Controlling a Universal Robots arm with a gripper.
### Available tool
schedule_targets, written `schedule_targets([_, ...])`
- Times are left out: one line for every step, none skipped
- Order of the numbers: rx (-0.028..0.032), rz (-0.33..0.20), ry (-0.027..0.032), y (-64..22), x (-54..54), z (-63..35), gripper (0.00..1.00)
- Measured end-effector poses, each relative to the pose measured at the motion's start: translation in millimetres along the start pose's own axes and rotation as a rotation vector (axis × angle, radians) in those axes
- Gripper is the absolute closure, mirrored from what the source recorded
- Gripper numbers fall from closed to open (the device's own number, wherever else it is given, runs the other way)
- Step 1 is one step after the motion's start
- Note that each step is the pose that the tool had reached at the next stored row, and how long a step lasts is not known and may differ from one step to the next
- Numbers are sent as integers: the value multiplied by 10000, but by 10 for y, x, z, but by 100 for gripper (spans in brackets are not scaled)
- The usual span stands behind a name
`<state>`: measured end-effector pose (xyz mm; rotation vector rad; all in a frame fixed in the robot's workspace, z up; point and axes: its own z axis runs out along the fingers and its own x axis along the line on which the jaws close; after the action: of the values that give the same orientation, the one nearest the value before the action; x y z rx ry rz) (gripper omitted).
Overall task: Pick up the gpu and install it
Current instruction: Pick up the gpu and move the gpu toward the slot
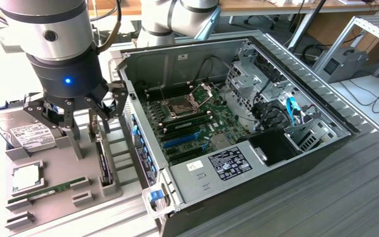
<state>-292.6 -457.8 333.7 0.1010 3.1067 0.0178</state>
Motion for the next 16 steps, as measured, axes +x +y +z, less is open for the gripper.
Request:
schedule_targets([2,-42,0,4,-1,3,45])
schedule_targets([5,-87,0,8,-2,5,45])
schedule_targets([7,-129,1,11,-3,6,45])
schedule_targets([7,-167,0,14,-4,9,45])
schedule_targets([7,-198,0,16,-5,11,45])
schedule_targets([9,-228,2,21,-7,13,45])
schedule_targets([9,-240,2,29,-10,17,45])
schedule_targets([9,-240,1,36,-13,19,45])
schedule_targets([10,-241,2,43,-16,20,45])
schedule_targets([10,-241,2,51,-19,22,45])
schedule_targets([10,-241,1,55,-20,24,45])
schedule_targets([10,-242,1,60,-22,26,45])
schedule_targets([10,-242,0,64,-24,28,45])
schedule_targets([11,-241,0,66,-24,30,45])
schedule_targets([12,-242,1,67,-25,30,45])
schedule_targets([13,-242,1,69,-26,31,45])
